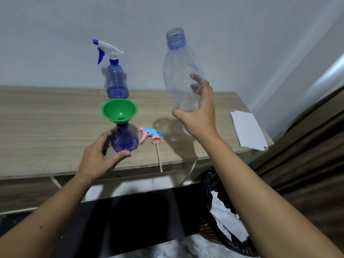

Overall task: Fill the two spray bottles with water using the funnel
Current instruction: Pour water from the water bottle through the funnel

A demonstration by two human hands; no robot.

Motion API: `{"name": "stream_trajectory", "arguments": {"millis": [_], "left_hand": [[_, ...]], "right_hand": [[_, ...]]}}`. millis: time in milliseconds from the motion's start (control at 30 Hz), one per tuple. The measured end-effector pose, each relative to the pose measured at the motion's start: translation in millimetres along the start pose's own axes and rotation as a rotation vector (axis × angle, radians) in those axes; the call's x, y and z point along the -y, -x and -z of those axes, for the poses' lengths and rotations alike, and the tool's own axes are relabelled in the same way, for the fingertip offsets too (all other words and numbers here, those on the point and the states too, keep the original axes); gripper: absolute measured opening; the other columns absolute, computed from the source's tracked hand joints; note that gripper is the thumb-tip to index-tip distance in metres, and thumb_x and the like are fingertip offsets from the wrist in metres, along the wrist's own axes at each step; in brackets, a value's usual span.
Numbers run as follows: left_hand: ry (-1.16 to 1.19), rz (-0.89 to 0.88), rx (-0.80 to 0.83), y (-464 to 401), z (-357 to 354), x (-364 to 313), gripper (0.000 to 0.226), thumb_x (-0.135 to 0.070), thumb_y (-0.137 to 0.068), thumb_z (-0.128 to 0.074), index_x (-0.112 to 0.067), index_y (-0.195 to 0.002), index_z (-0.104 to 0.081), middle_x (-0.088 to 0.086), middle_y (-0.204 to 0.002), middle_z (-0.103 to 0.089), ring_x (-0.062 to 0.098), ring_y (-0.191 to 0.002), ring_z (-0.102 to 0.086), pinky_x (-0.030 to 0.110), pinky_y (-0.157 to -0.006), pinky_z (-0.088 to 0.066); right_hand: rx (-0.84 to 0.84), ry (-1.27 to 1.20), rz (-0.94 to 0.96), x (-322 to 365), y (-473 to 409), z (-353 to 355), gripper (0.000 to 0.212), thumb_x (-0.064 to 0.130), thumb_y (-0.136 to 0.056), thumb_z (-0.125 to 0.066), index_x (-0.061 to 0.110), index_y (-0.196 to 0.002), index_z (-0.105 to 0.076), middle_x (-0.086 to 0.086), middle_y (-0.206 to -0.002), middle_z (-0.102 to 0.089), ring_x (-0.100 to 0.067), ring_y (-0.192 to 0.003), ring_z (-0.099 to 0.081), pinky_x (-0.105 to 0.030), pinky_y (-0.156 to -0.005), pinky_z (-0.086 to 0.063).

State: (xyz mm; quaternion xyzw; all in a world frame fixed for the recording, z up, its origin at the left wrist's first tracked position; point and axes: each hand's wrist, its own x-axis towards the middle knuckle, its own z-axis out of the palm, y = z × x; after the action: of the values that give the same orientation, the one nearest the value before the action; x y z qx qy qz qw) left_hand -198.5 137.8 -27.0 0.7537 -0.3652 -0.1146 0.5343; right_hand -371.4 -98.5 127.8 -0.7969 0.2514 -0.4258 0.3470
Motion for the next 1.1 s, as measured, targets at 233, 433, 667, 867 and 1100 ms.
{"name": "stream_trajectory", "arguments": {"millis": [233, 433, 667, 867, 1100], "left_hand": [[-0.018, -0.013, -0.007, -0.8, -0.4, 1.4, 0.091, -0.045, -0.068, -0.096, -0.035, -0.149, -0.057, -0.021, -0.130, -0.070, -0.023, -0.116, -0.063, 0.013, -0.112, -0.048], [-0.032, -0.006, -0.018, -2.5, 0.8, 5.6, 0.091, -0.042, -0.069, -0.100, -0.035, -0.149, -0.057, -0.008, -0.137, -0.073, -0.011, -0.123, -0.067, 0.023, -0.114, -0.050], [-0.025, -0.002, -0.004, -3.2, 0.8, 8.6, 0.097, -0.049, -0.068, -0.101, -0.029, -0.153, -0.059, -0.011, -0.137, -0.073, -0.008, -0.123, -0.068, 0.021, -0.114, -0.050], [-0.011, -0.003, 0.005, -1.8, 2.1, 5.2, 0.096, -0.055, -0.068, -0.100, -0.037, -0.151, -0.057, -0.014, -0.136, -0.072, -0.005, -0.124, -0.069, 0.027, -0.116, -0.051], [-0.007, -0.003, 0.011, -2.0, 2.8, 3.3, 0.096, -0.054, -0.068, -0.100, -0.041, -0.152, -0.055, -0.022, -0.137, -0.069, -0.005, -0.127, -0.068, 0.031, -0.118, -0.051]], "right_hand": [[0.201, 0.314, 0.185, 7.1, -11.9, -0.6, 0.086, 0.016, -0.064, -0.077, 0.035, -0.144, -0.052, 0.005, -0.131, -0.049, -0.019, -0.120, -0.050, -0.046, -0.096, -0.052], [0.229, 0.605, 0.292, 1.9, -19.2, -5.3, 0.087, 0.010, -0.064, -0.080, 0.027, -0.145, -0.052, -0.007, -0.131, -0.052, -0.028, -0.114, -0.052, -0.041, -0.102, -0.041], [0.192, 0.731, 0.372, 0.5, -26.8, -2.7, 0.085, 0.003, -0.061, -0.075, 0.026, -0.141, -0.054, -0.011, -0.128, -0.055, -0.033, -0.111, -0.055, -0.044, -0.103, -0.040], [0.175, 0.806, 0.402, -1.5, -27.1, 2.4, 0.087, -0.002, -0.059, -0.075, 0.028, -0.139, -0.057, -0.011, -0.127, -0.057, -0.034, -0.113, -0.056, -0.042, -0.105, -0.037], [0.158, 0.874, 0.420, 0.6, -24.8, 6.5, 0.087, -0.005, -0.062, -0.076, 0.030, -0.139, -0.056, -0.012, -0.129, -0.056, -0.033, -0.117, -0.054, -0.045, -0.109, -0.035]]}}
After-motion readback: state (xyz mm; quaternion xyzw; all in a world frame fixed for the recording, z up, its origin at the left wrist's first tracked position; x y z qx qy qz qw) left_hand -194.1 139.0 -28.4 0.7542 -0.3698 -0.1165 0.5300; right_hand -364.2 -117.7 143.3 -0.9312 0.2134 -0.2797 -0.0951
